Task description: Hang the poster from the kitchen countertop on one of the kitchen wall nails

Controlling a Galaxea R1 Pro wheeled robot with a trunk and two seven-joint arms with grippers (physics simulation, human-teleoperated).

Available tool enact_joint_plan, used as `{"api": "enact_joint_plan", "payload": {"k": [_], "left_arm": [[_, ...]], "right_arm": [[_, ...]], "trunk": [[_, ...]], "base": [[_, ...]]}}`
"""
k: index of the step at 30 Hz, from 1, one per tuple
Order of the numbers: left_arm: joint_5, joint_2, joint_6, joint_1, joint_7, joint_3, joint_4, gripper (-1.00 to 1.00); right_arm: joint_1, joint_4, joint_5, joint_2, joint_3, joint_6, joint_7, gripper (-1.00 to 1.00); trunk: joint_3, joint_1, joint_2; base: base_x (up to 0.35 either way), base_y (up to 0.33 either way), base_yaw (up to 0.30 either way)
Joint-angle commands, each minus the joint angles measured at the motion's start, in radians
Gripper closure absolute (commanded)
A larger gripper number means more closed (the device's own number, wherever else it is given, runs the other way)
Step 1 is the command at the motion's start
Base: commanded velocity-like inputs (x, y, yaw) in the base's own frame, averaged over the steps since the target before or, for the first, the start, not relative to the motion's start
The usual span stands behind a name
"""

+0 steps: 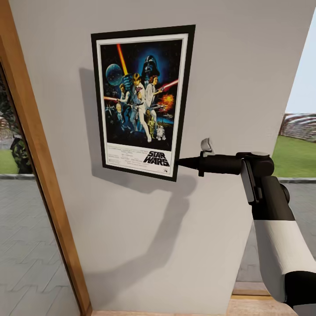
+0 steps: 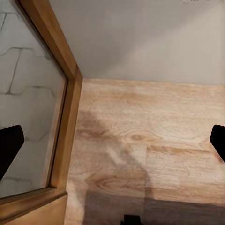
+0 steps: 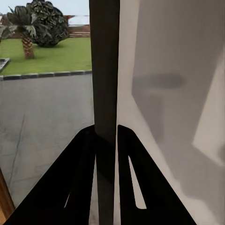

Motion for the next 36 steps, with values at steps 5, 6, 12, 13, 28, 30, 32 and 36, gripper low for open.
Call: {"api": "enact_joint_plan", "payload": {"k": [5,6,12,13,28,30,32,36], "left_arm": [[0.0,0.0,-0.002,0.0,-0.001,0.001,-0.001,-1.0],[0.001,0.0,-0.002,0.0,-0.001,0.001,-0.001,-1.0],[0.001,0.0,-0.002,0.0,-0.001,0.001,-0.001,-1.0],[0.001,0.0,-0.002,0.0,-0.001,0.001,-0.001,-1.0],[0.0,0.0,-0.002,0.0,-0.001,0.001,-0.001,-1.0],[0.001,0.0,-0.002,0.0,-0.001,0.001,-0.001,-1.0],[0.001,0.0,-0.002,0.0,-0.001,0.001,-0.001,-1.0],[0.001,0.0,-0.002,0.0,-0.001,0.001,-0.001,-1.0]], "right_arm": [[0.0,0.0,-0.001,0.0,-0.001,0.012,0.005,1.0],[0.0,0.0,-0.001,0.0,-0.001,0.011,0.005,1.0],[0.0,0.0,-0.001,0.0,-0.001,0.012,0.005,1.0],[0.0,0.0,-0.001,0.0,-0.001,0.011,0.005,1.0],[0.0,0.002,-0.001,0.0,-0.001,0.011,0.005,1.0],[0.0,0.002,-0.001,0.0,-0.001,0.012,0.005,1.0],[0.0,0.002,-0.001,0.0,-0.001,0.012,0.005,1.0],[0.0,0.002,-0.001,0.0,-0.001,0.012,0.005,1.0]], "trunk": [[0.0,0.001,0.0],[0.0,0.001,0.0],[0.0,0.001,0.0],[0.0,0.001,0.0],[0.0,0.001,0.0],[0.0,0.001,0.0],[0.0,0.001,0.0],[0.0,0.001,0.0]], "base": [[0.181,0.052,0.0],[0.088,0.025,0.0],[0.026,0.008,0.0],[0.008,0.002,0.0],[0.001,0.0,0.0],[0.0,0.0,0.0],[0.0,0.0,0.0],[0.0,0.0,0.0]]}}
